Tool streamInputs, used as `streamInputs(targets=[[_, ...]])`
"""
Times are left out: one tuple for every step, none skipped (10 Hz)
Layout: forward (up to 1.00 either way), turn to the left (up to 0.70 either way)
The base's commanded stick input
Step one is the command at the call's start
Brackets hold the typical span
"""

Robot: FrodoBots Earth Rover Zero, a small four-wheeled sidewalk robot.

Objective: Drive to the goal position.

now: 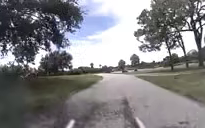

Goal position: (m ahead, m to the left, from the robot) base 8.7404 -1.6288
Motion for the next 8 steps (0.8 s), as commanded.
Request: streamInputs(targets=[[0.7, 0.0], [0.7, 0.0], [0.7, 0.0], [0.7, 0.0], [0.7, 0.0], [0.7, 0.0], [0.7, -0.04], [0.7, -0.32]])
